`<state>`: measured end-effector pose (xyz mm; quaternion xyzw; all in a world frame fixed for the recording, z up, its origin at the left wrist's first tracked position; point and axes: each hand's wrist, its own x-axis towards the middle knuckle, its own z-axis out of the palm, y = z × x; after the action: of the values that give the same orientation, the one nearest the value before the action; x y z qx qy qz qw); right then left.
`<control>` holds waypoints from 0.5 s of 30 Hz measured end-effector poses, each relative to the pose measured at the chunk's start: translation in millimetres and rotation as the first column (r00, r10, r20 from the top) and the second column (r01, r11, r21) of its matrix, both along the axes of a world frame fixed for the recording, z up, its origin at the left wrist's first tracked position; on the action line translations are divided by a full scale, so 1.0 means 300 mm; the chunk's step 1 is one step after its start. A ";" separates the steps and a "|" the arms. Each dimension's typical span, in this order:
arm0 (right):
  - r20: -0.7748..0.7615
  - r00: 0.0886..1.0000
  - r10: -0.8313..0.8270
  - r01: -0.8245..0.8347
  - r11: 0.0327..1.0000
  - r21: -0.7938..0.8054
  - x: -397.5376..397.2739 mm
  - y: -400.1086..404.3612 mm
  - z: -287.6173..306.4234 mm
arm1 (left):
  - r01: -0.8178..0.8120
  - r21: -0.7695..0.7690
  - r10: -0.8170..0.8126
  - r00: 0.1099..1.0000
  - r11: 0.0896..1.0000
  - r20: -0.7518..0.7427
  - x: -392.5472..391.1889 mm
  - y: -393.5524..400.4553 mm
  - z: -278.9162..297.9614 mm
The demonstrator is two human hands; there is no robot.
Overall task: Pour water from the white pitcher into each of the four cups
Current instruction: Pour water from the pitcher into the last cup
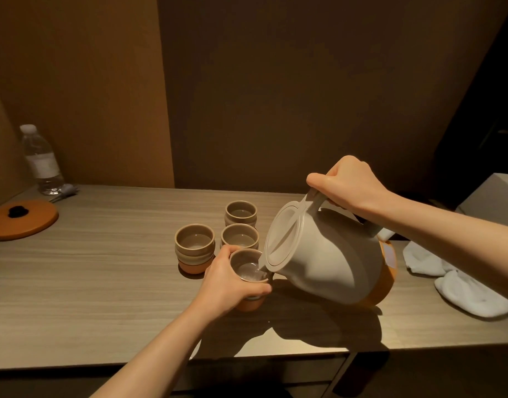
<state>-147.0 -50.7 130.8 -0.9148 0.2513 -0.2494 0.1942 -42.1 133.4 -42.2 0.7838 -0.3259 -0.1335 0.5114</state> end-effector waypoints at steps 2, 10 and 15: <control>0.000 1.000 -0.004 0.004 1.000 -0.003 -0.001 0.001 0.000 | 0.000 0.003 0.000 1.000 1.000 0.000 0.000 0.000 -0.002; 0.028 1.000 0.003 -0.003 1.000 0.016 -0.012 -0.009 -0.001 | -0.009 -0.004 0.009 1.000 1.000 -0.016 -0.004 0.004 0.006; 0.073 0.997 -0.040 0.033 0.994 0.103 -0.028 -0.025 -0.012 | -0.016 -0.024 0.015 0.999 1.000 -0.037 -0.007 0.005 0.022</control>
<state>-155.5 -58.1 127.2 -0.8891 0.2729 -0.2739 0.2451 -44.3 134.9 -35.6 0.7776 -0.3119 -0.1400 0.5277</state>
